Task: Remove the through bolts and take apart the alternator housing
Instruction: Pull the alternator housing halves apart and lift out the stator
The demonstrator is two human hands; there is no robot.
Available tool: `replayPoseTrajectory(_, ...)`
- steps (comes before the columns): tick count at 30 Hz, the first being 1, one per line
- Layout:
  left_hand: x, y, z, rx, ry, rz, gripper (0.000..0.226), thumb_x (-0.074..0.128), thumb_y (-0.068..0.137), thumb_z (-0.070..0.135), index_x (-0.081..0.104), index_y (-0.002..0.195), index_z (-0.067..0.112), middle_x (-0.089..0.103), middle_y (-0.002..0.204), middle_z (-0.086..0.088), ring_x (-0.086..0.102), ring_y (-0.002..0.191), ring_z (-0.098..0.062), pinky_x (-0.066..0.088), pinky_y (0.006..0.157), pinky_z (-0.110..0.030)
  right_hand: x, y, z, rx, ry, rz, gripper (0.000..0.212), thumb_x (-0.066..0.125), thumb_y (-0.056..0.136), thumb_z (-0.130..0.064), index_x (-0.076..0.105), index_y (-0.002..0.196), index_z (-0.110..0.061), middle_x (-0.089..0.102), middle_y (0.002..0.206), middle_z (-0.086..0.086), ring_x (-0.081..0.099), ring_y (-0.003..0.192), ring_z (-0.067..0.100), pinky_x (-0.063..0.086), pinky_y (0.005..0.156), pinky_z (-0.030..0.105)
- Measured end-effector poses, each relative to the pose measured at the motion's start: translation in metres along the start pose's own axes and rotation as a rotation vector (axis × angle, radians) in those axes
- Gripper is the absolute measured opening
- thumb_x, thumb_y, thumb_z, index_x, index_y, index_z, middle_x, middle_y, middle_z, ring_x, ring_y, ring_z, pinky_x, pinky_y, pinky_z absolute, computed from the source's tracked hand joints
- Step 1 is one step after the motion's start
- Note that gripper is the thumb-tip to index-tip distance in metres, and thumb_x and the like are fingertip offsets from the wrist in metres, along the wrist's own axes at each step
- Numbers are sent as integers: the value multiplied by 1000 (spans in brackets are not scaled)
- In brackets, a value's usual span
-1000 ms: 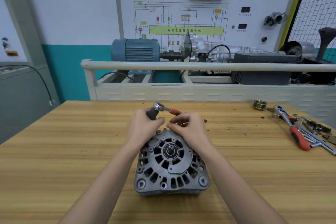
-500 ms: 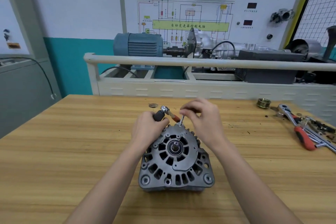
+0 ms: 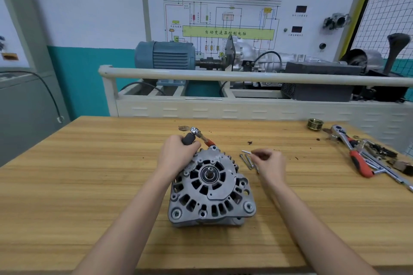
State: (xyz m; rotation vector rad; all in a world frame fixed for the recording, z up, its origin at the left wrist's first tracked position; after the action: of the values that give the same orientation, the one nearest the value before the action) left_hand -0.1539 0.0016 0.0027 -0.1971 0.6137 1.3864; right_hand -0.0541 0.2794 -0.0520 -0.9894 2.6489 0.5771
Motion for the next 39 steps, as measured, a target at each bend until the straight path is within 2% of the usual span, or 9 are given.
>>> replayPoseTrajectory(6,1,1,-2,-13,-3,-6,29,62,78,27,42,61,17,39,53,1,37,51,-19,29,53,-28,29,-3,17,-66,-264,-59,19,70,86,-18,72,105,-17,72,105,0,64,83,9,49,68,14)
replayPoseTrajectory(9,3,1,-3,-18,-17,-21,31,62,79,27,40,59,18,36,51,4,36,50,-18,28,52,-28,37,-5,24,-54,-436,-92,23,68,87,-26,70,109,-23,67,114,0,54,114,18,47,94,34)
replayPoseTrajectory(13,4,0,-3,-28,-20,-36,30,60,79,27,40,59,18,37,50,4,36,50,-18,28,52,-28,40,-3,25,-50,-484,-109,26,69,87,-26,69,112,-23,65,116,1,47,118,18,41,97,35)
replayPoseTrajectory(18,-2,2,13,54,-16,-34,21,60,76,24,45,63,17,41,53,5,38,51,-17,30,53,-28,38,-5,-24,-192,-160,-92,23,65,90,-18,68,113,-18,68,112,-5,58,111,15,48,97,38)
replayPoseTrajectory(23,-12,0,78,210,-201,-157,20,65,81,13,51,94,19,56,81,-2,51,66,-14,50,65,-32,35,-11,-112,-415,93,-271,49,61,92,-24,46,139,-24,49,138,-12,43,123,4,37,101,27)
replayPoseTrajectory(28,10,-13,152,260,-353,-349,33,64,77,1,52,105,11,64,63,0,45,44,-7,32,42,-20,-24,-7,-136,-457,208,-165,8,56,95,-18,62,102,-17,63,87,2,58,82,17,48,79,32)
replayPoseTrajectory(33,80,-33,198,197,-524,-552,24,68,81,-5,56,101,-1,66,80,-18,53,51,-12,42,53,-26,-112,11,-85,-322,287,89,14,70,87,-17,66,101,-15,63,87,-9,56,80,-3,44,72,8)
replayPoseTrajectory(35,118,-40,198,157,-491,-580,9,64,85,-4,57,86,1,65,77,-17,56,56,-13,44,53,-23,-133,15,-51,-215,265,128,16,75,83,-14,66,96,-13,64,85,-5,56,78,2,44,70,10)
replayPoseTrajectory(39,189,-39,156,-20,-267,-491,23,56,92,3,45,72,5,53,67,-13,48,58,-23,33,48,-25,-141,14,24,2,163,67,19,77,80,-9,69,97,-6,65,84,1,57,77,12,42,67,17)
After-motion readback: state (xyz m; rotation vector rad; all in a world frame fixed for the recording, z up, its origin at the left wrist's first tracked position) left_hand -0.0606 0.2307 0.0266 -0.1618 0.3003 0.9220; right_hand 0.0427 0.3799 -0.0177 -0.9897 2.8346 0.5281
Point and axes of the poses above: each hand's wrist, its own y-axis towards the middle knuckle, its own x-axis out of the palm, z = x × y, the point moved 10 cm from there along y, towards the middle knuckle
